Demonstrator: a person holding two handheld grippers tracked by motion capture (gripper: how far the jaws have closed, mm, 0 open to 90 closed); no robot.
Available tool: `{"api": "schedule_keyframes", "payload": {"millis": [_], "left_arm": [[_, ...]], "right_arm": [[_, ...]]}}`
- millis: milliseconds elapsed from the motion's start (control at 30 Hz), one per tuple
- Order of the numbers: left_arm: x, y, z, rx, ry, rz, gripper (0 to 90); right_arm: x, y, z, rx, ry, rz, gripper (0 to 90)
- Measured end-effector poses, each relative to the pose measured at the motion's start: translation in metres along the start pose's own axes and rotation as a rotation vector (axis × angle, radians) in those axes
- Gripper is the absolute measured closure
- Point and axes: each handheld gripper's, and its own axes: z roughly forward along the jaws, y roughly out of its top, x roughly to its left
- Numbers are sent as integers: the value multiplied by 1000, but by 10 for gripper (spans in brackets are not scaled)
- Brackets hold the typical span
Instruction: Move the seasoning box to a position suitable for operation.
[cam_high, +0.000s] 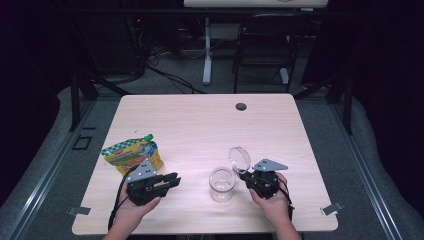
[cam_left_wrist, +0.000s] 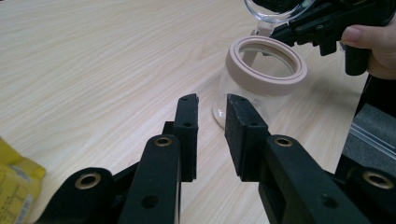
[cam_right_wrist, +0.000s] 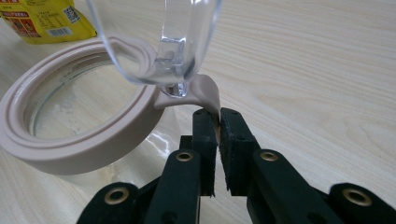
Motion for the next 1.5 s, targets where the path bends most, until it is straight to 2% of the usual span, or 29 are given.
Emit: {"api": "schedule_keyframes", "payload": {"millis": [100, 267, 400, 633, 1033, 1300, 1500], "left_arm": [[2, -1, -4, -13, 7, -12, 746], [4, -3, -11, -19, 23, -20, 745], [6, -4, -18, -19, 37, -25, 739], [16, -4, -36, -34, 60, -55, 718], [38, -3, -70, -47, 99, -102, 655], [46, -2, -89, -43, 129, -113, 611], [55, -3, -107, -49, 162, -147, 600]], "right_arm": [[-2, 2, 2, 3, -1, -4, 853], [-5, 3, 6, -2, 9, 24, 834], [-5, 4, 11, -2, 12, 28, 806], [-7, 6, 17, 5, 16, 30, 809], [-8, 6, 16, -3, 17, 45, 761], [-9, 5, 12, -17, 10, 61, 716], [-9, 4, 11, -24, 10, 70, 712]]}}
